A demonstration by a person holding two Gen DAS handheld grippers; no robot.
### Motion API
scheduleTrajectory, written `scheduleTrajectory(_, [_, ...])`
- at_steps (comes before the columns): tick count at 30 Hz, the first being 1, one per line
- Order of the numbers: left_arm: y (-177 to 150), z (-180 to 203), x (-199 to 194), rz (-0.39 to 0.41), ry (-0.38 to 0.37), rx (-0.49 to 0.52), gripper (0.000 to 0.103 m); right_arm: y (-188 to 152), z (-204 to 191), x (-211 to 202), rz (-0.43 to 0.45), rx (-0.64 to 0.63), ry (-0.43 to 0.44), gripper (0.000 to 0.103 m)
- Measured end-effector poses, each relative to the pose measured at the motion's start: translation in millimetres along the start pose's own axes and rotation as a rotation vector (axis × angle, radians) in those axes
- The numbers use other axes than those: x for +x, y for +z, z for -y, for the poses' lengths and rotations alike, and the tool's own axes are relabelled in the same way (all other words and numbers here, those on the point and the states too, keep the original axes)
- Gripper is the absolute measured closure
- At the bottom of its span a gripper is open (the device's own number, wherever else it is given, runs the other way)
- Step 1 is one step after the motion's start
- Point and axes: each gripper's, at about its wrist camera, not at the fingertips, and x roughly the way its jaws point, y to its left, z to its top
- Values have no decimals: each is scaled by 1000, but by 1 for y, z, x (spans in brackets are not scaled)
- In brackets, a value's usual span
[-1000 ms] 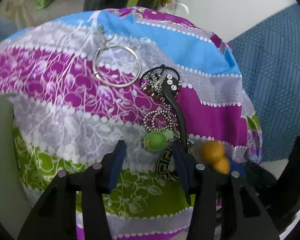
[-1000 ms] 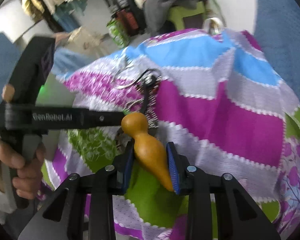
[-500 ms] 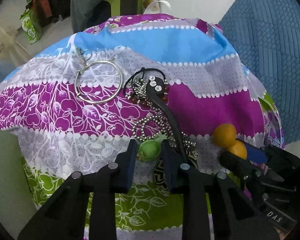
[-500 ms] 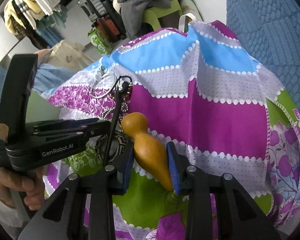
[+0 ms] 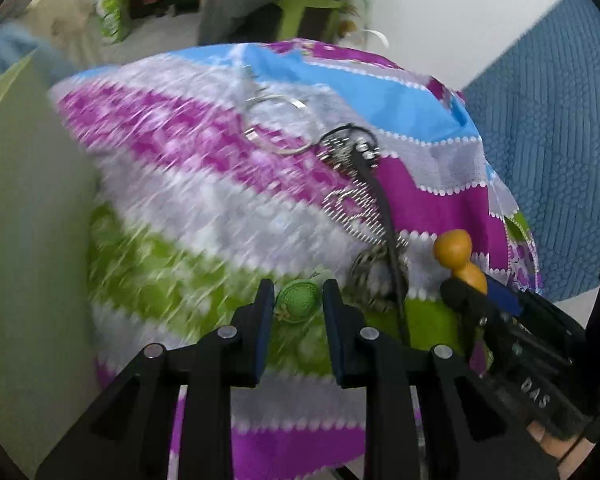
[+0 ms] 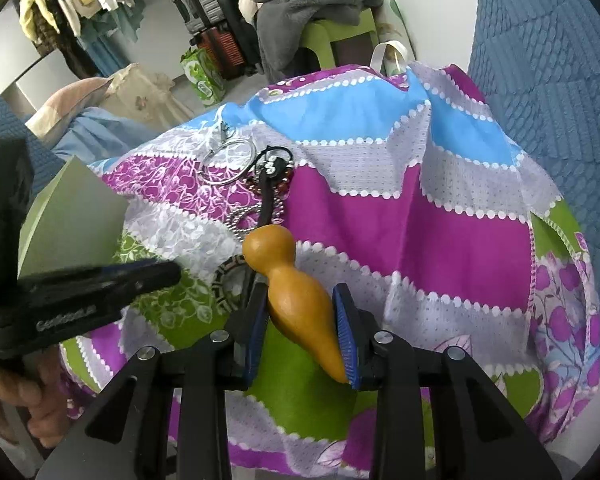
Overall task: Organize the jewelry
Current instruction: 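Carry the green bead with the left tool while the right tool carries the gourd toward the box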
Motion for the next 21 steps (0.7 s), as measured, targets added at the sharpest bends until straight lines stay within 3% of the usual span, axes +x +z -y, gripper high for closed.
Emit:
scheduleTrajectory(7, [-18, -25, -32, 27, -6, -28, 78, -9, -23, -12, 0, 20, -27, 73])
scheduleTrajectory(14, [-17, -22, -65, 77, -36, -6, 78, -18, -32, -36, 6, 100, -24, 73])
scheduleTrajectory(21, [-14, -23, -112, 136, -48, 16, 78, -15, -51, -68, 48, 86, -50, 73])
